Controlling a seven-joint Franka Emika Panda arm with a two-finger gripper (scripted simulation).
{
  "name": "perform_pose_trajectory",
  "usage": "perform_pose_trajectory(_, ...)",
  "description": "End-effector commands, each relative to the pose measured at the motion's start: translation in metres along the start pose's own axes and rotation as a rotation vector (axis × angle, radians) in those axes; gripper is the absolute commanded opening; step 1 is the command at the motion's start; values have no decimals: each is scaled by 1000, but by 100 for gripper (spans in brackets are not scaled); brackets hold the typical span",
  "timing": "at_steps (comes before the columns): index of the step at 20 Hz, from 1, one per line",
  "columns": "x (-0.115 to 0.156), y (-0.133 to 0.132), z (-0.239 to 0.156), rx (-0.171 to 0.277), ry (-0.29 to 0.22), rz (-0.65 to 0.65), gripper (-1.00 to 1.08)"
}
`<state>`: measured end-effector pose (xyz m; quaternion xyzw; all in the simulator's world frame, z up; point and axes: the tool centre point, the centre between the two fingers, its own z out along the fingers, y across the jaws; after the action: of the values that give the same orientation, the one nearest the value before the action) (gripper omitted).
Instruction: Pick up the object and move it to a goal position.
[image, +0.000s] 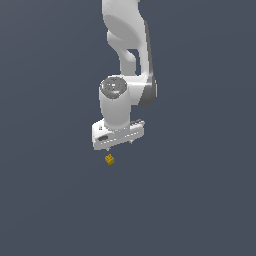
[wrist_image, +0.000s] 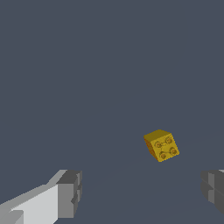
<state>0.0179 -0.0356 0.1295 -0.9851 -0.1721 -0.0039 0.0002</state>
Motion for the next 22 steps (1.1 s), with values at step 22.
perform_pose_trajectory(22,-3,54,57,2,-8,-391,100)
